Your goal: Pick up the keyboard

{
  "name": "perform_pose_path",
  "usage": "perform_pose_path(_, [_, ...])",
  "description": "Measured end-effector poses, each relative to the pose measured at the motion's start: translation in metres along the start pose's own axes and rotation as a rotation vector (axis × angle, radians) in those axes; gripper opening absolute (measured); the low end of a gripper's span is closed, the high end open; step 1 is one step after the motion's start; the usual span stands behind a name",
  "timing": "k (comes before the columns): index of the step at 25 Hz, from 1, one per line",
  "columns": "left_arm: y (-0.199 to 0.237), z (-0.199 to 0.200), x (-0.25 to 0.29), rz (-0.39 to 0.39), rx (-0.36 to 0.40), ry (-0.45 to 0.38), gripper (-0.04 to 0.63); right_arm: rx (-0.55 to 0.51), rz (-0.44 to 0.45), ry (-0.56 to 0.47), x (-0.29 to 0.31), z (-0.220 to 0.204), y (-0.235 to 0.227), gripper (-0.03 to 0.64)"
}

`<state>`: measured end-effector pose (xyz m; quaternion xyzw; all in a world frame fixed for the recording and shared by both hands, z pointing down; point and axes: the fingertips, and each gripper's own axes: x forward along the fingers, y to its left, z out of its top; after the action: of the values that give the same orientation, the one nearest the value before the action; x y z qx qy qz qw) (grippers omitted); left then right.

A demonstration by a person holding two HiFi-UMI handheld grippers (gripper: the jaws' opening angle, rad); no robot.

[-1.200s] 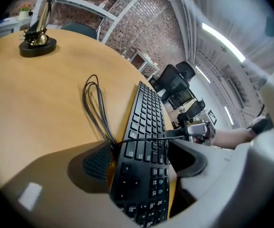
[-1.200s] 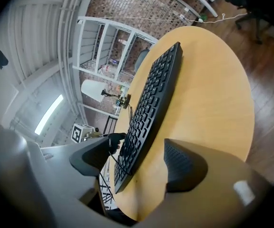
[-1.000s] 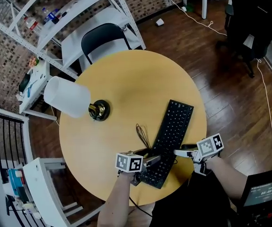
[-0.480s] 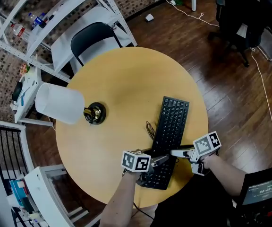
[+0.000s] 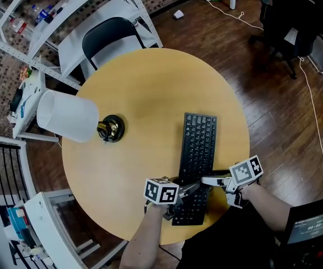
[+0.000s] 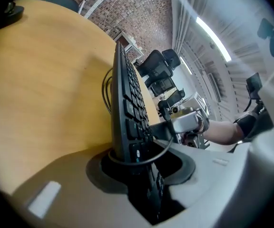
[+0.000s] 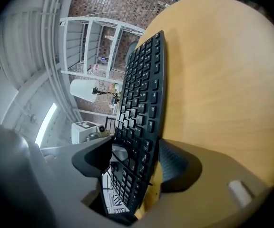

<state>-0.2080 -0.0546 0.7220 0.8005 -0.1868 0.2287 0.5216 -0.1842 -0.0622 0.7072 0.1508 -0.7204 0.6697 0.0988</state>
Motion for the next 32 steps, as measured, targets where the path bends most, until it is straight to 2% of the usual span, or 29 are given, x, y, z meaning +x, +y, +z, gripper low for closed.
perform_pose_path(3, [-0.007, 0.001, 0.001, -0.021, -0.002, -0.009, 0.121, 0.008, 0.014, -0.003, 0.000, 0.001, 0.000, 0.311])
perform_pose_path(14, [-0.017, -0.003, 0.001, -0.068, -0.043, -0.041, 0.104, -0.027, 0.057, 0.038, -0.006, -0.005, 0.004, 0.330])
perform_pose_path(20, [-0.042, 0.017, -0.021, -0.109, -0.017, -0.127, 0.098, -0.124, 0.080, 0.030, -0.017, 0.005, 0.040, 0.330])
perform_pose_path(32, [-0.122, 0.066, -0.092, -0.047, 0.156, -0.352, 0.098, -0.371, 0.193, 0.011, -0.051, 0.023, 0.159, 0.350])
